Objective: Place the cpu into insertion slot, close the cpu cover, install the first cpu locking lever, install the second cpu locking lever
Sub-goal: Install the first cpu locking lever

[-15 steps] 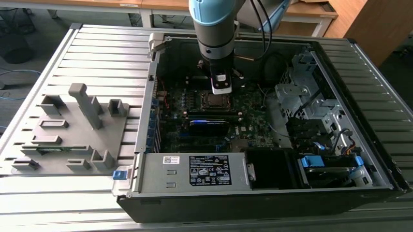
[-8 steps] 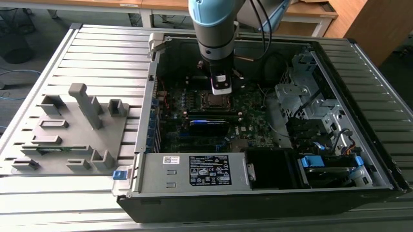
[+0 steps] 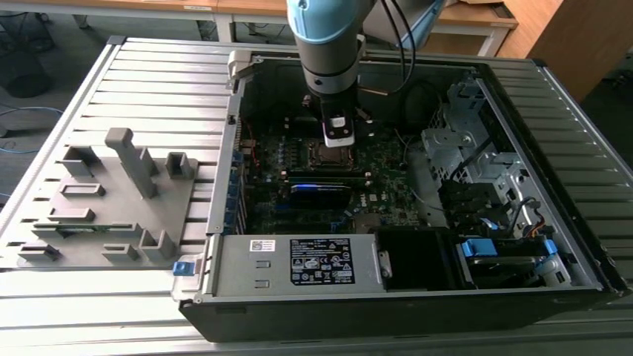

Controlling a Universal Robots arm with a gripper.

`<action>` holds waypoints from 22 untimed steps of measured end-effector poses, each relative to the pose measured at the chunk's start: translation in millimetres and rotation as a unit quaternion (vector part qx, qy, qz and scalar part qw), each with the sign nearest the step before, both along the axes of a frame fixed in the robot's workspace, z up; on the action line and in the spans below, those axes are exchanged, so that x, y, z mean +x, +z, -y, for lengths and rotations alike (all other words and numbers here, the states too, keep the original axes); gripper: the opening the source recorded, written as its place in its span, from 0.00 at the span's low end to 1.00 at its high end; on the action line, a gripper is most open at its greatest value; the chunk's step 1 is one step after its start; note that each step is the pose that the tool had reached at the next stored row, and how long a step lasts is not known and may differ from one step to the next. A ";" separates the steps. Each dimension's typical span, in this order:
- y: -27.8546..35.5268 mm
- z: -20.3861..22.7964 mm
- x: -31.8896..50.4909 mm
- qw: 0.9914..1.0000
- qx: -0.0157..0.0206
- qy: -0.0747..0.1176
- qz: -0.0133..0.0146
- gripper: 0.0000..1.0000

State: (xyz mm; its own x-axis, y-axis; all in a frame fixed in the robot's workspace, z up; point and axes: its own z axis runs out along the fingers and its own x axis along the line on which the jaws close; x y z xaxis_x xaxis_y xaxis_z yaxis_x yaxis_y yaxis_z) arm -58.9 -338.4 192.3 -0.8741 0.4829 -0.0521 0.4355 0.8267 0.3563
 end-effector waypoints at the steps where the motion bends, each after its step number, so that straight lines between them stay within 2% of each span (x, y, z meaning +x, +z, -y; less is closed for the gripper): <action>1: -0.2 0.0 -0.1 1.000 0.000 0.000 0.000 0.11; 8: -2.8 0.1 -0.8 1.000 -0.001 0.000 0.004 0.11; 12: -2.9 0.0 -0.8 1.000 -0.001 0.000 0.005 0.11; 16: -2.9 -0.3 -0.8 1.000 -0.005 0.000 0.005 0.11; 22: -2.7 -0.4 -0.8 1.000 -0.005 0.000 0.005 0.11</action>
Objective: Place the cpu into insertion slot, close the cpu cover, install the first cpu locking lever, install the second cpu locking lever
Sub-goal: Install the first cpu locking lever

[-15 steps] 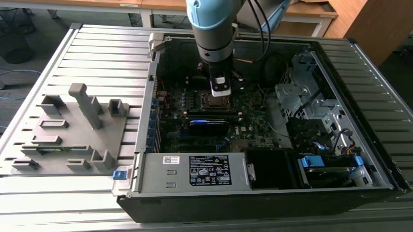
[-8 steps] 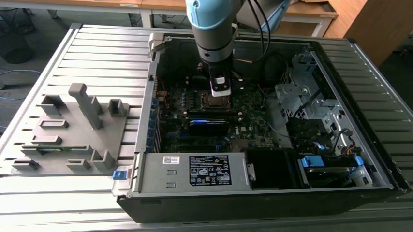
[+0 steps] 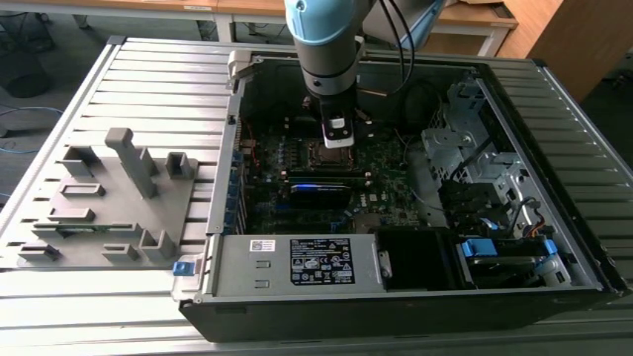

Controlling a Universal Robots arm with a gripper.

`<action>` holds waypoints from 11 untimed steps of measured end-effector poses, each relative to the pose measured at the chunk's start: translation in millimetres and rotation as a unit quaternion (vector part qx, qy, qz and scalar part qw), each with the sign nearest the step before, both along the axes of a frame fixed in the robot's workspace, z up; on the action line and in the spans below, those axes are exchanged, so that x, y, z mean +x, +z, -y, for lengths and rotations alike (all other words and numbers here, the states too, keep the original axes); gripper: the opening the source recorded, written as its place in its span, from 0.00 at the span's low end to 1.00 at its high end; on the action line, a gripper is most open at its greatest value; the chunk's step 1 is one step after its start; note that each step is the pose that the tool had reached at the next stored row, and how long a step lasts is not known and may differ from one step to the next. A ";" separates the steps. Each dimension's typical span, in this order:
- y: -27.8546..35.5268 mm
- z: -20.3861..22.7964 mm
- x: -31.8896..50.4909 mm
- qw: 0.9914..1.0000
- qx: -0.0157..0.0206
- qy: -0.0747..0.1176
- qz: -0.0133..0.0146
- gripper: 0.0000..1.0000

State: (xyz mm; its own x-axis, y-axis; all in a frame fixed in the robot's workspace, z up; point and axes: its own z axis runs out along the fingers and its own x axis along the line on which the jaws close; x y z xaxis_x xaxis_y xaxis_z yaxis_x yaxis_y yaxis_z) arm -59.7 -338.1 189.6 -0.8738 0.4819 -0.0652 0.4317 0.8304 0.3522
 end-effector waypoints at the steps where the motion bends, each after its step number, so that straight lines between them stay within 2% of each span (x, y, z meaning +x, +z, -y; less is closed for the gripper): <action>1: 0.1 0.0 0.0 1.000 0.000 0.000 0.000 0.11; 11: 1.9 -1.5 -0.3 1.000 0.000 0.000 0.000 0.11</action>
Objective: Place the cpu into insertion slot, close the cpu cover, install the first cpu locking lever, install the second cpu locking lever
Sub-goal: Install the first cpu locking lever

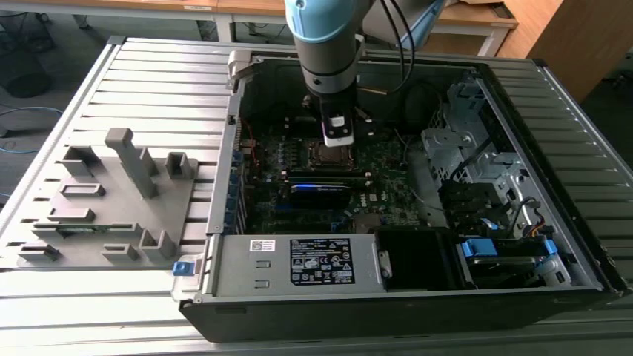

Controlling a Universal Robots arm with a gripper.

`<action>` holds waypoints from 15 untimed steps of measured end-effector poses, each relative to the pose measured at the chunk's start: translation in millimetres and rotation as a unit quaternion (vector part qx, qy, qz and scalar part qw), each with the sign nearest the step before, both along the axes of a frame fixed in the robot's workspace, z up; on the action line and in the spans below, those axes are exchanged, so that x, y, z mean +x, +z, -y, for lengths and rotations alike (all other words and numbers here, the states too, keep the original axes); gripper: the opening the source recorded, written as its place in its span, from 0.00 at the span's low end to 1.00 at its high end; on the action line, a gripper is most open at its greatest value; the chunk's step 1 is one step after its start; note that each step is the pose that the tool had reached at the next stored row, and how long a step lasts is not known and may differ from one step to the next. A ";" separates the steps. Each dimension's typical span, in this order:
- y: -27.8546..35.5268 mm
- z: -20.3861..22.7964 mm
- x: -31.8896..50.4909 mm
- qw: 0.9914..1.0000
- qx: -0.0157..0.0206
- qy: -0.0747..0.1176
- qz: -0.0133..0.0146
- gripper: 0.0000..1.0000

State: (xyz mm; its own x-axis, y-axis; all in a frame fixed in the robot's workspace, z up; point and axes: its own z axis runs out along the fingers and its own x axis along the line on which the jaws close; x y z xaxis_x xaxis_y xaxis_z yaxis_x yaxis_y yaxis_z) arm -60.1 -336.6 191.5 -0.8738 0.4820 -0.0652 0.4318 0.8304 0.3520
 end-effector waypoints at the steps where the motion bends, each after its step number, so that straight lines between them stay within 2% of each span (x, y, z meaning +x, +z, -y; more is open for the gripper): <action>1: 0.0 -0.3 -0.1 1.000 0.000 0.000 0.000 0.11; 6: -0.1 -1.3 -0.9 1.000 0.000 0.000 0.000 0.11; 8: -0.1 -1.3 -1.2 1.000 0.000 0.000 0.001 0.11; 9: -0.1 -1.3 -1.6 1.000 0.000 0.000 0.004 0.11; 11: -0.8 -1.4 -2.2 1.000 0.000 0.000 0.010 0.11; 12: -1.1 -1.4 -2.2 1.000 0.000 0.000 0.012 0.11; 15: -1.1 -1.3 -2.2 1.000 0.000 0.000 0.013 0.11</action>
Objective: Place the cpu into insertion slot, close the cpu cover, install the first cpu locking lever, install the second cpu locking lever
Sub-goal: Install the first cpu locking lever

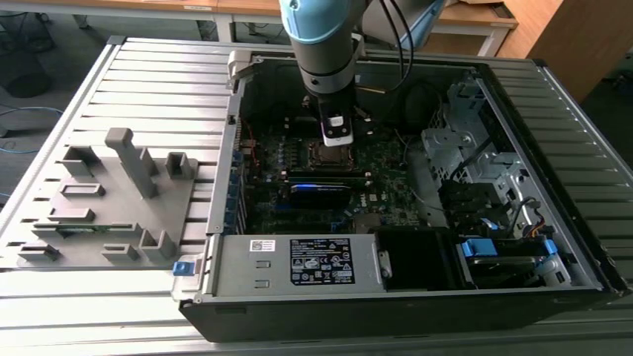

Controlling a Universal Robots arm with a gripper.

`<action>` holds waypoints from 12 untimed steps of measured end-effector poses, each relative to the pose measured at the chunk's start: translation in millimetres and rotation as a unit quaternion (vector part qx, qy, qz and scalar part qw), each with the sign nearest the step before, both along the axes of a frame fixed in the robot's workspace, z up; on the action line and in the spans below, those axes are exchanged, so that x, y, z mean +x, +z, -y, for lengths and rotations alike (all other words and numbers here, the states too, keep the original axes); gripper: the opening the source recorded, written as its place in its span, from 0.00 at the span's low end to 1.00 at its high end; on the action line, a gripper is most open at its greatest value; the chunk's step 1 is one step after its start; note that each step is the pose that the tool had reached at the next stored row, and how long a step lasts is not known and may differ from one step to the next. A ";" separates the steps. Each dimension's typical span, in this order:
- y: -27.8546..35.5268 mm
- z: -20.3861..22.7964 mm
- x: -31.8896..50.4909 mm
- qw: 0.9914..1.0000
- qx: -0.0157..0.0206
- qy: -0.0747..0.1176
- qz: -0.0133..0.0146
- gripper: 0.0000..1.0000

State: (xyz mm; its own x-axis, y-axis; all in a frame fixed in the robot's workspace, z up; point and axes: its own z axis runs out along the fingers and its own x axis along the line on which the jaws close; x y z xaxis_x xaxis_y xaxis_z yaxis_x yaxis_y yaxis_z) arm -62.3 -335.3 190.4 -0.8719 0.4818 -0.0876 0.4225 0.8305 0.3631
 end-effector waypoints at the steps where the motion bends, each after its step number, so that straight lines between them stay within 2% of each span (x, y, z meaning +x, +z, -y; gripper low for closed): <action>1: 0.0 0.0 0.0 1.000 0.000 0.000 0.000 0.11; 8: -0.2 0.0 -4.0 1.000 0.000 0.000 0.001 0.11; 10: -0.8 0.0 -5.6 1.000 0.000 0.000 0.003 0.11; 12: -1.8 0.0 -6.3 1.000 0.000 0.000 0.006 0.11</action>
